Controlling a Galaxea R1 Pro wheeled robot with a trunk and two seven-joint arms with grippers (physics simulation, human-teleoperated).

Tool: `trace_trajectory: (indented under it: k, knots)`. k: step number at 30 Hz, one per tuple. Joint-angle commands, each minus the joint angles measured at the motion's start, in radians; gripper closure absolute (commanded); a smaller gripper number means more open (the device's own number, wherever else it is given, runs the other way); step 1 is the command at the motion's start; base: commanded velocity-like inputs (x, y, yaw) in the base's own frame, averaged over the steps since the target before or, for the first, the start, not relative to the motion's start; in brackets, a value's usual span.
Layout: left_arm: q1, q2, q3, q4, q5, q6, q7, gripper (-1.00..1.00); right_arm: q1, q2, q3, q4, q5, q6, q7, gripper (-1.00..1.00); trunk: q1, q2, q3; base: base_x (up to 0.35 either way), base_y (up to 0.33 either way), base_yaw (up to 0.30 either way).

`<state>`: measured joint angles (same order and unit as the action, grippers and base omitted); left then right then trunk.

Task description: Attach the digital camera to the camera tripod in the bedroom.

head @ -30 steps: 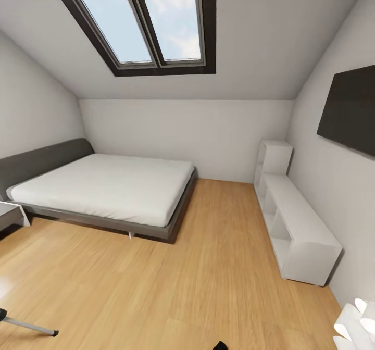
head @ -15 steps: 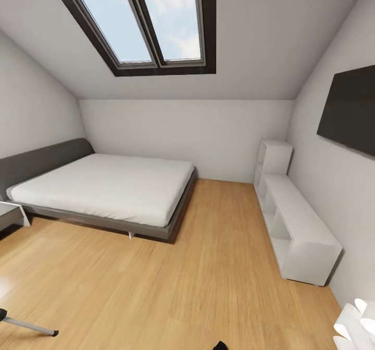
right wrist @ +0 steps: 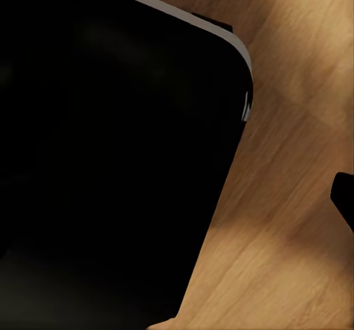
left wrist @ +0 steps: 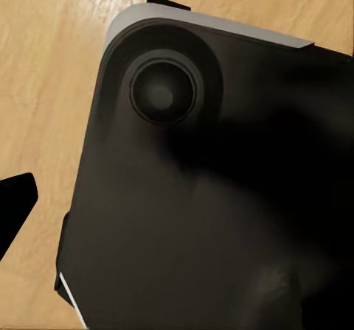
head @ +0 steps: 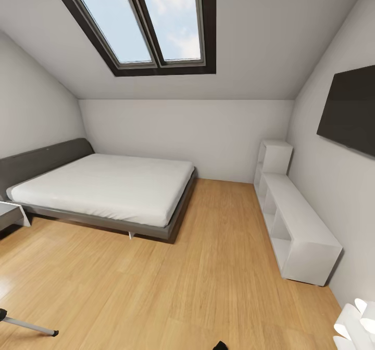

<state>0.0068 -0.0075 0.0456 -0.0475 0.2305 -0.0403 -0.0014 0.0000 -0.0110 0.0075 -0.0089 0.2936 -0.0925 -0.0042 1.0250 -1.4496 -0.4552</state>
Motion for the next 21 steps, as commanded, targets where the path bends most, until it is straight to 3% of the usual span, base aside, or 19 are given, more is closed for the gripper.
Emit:
trace_trajectory:
  k: [1, 5, 14, 21]
  knots:
    - [0.001, 0.000, 0.004, -0.002, 0.021, -0.001, 0.000, -1.00, 0.000, -0.001, 0.000, 0.000, 0.004, -0.003, 0.000, -1.00, 0.000, 0.000, -0.001, 0.000, 0.000, 0.000]
    - [0.000, 0.002, -0.001, -0.002, 0.123, -0.001, 0.000, -1.00, 0.000, -0.020, -0.003, 0.001, 0.002, -0.004, -0.001, -1.00, 0.000, 0.000, -0.001, 0.000, 0.000, 0.000]
    - [0.001, 0.002, -0.009, -0.002, 0.134, -0.001, -0.001, -1.00, 0.000, -0.029, -0.006, 0.002, 0.000, -0.023, -0.002, -1.00, 0.000, 0.000, -0.001, 0.000, 0.014, 0.000]
    - [0.001, 0.002, -0.009, -0.002, 0.136, -0.001, -0.001, -1.00, 0.000, -0.030, -0.005, 0.007, -0.001, -0.032, -0.002, -1.00, 0.000, 0.000, -0.001, 0.000, 0.209, 0.000]
